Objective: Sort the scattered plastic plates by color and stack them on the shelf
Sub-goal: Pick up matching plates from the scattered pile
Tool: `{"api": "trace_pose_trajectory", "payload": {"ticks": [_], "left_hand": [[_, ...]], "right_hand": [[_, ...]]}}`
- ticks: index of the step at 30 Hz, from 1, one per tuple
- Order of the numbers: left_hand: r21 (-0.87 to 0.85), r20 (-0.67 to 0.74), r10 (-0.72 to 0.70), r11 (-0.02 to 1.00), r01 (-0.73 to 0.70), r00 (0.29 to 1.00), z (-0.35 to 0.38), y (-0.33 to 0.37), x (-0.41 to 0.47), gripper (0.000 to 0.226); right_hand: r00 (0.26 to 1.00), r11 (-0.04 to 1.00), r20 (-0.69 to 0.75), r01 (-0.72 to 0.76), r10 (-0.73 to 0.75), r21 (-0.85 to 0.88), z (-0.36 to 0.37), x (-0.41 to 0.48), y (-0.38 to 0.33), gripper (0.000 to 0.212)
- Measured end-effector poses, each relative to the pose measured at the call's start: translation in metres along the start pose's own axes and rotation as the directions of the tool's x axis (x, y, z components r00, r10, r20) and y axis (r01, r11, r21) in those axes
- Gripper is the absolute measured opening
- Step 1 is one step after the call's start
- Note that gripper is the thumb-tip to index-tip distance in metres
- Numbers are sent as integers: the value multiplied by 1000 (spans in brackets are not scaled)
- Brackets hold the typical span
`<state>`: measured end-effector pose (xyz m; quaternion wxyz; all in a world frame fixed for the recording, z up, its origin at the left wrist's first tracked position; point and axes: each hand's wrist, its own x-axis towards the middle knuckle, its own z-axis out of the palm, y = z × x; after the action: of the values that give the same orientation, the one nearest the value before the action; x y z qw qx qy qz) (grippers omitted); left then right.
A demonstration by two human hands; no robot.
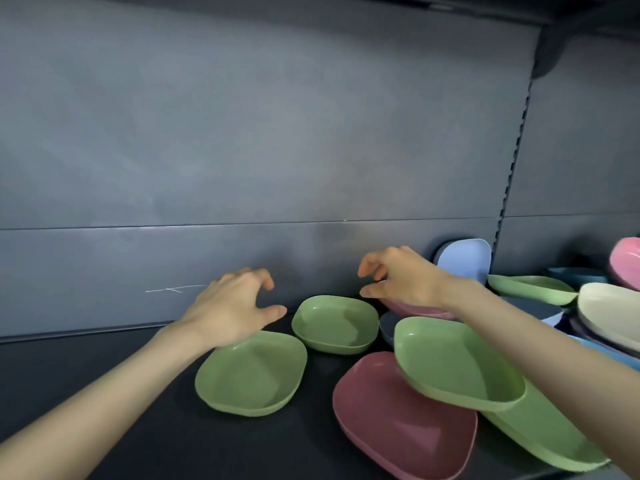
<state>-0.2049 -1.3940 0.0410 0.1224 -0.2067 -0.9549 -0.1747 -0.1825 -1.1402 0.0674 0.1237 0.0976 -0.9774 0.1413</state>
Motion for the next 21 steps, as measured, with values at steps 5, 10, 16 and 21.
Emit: {"api": "trace_pose_trajectory", "payload": {"ticks": [5,10,16,21], "left_hand": [[-123,-71,79,989,-87,994,7,50,7,42],[-109,-97,118,986,-128,988,32,109,-5,45],[-135,-70,-35,991,25,997,69,155,-34,47],[-264,7,-237,937,230,971,81,175,-50,58]], "right_hand": [[993,998,-101,-60,60,7,-22,-31,41,32],[995,998,-77,-54,56,28,-28,-69,80,28],[998,993,-55,-6,12,121,-23,-113,129,23],[1000,966,17,-4,0,258,-12,-131,148,23]]}}
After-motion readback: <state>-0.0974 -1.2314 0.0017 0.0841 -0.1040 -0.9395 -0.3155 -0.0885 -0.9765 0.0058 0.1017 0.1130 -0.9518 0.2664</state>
